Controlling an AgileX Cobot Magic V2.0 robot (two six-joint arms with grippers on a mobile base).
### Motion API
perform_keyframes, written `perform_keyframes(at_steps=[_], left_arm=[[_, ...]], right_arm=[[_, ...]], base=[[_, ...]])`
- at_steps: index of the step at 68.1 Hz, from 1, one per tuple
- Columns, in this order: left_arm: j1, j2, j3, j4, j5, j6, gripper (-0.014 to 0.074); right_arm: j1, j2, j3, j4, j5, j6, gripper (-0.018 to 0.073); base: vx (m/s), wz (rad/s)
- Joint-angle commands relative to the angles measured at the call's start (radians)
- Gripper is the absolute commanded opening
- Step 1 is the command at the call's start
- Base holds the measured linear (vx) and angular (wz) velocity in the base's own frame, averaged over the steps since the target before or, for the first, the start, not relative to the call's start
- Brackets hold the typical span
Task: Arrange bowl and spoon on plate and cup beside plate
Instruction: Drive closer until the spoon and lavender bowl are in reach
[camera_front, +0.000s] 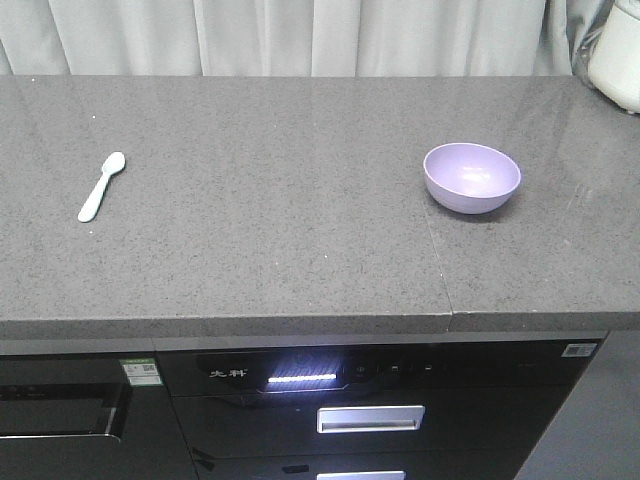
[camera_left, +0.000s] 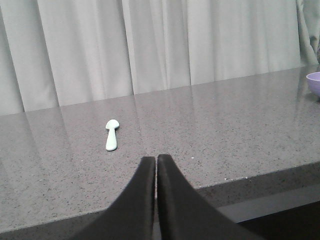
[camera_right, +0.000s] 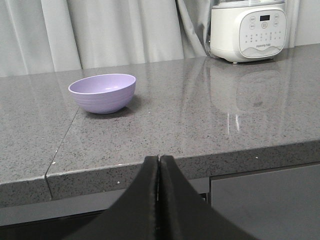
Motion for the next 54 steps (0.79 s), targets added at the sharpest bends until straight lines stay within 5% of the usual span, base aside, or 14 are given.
perform_keyframes(at_steps=[1,54], left_arm=[[-0.008,0.020,0.030,-0.002,-0.073,-0.009,-0.0006],[-0.008,0.020,0.030,-0.002,-0.073,-0.009,-0.0006]], right_arm=[[-0.002,-0.012,0.016,-0.004,-0.075,-0.007,-0.0005],[-0.002,-0.012,0.016,-0.004,-0.075,-0.007,-0.0005]], base=[[0.05,0.00],[0.04,-0.01]])
